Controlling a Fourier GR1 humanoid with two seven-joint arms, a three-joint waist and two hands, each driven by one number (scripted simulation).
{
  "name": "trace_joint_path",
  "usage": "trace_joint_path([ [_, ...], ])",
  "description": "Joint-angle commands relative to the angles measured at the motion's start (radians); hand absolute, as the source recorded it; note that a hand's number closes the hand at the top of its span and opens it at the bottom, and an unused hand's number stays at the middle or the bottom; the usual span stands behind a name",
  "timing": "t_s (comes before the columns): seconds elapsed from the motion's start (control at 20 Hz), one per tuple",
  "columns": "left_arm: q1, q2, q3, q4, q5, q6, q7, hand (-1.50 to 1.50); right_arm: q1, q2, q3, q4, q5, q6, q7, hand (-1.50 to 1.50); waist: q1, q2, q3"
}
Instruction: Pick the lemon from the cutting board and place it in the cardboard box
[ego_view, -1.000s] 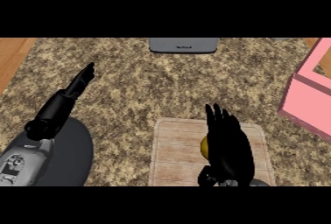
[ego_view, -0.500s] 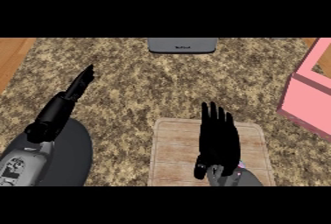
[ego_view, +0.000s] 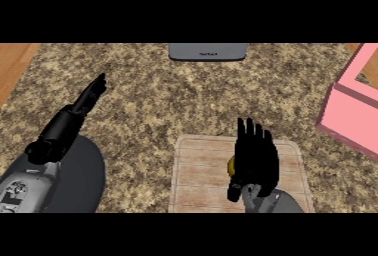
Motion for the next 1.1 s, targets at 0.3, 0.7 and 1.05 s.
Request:
trace_joint_path([
  [0.3, 0.038, 0.014, 0.047, -0.005, -0.006, -0.045, -0.023, 0.00, 0.007, 0.024, 0.003, 0.070, 0.023, 0.012, 0.171, -1.50, 0.005, 0.000, 0.000],
  [0.7, 0.045, -0.046, 0.042, -0.019, -0.036, -0.051, -0.027, 0.00, 0.054, 0.024, -0.002, 0.102, 0.047, -0.058, 0.115, -1.50, 0.003, 0.001, 0.000],
  [1.05, -0.006, -0.050, 0.105, -0.013, -0.055, -0.112, 0.019, 0.00, 0.000, 0.015, -0.070, 0.210, 0.107, -0.045, -0.130, 1.50, 0.002, 0.001, 0.000],
])
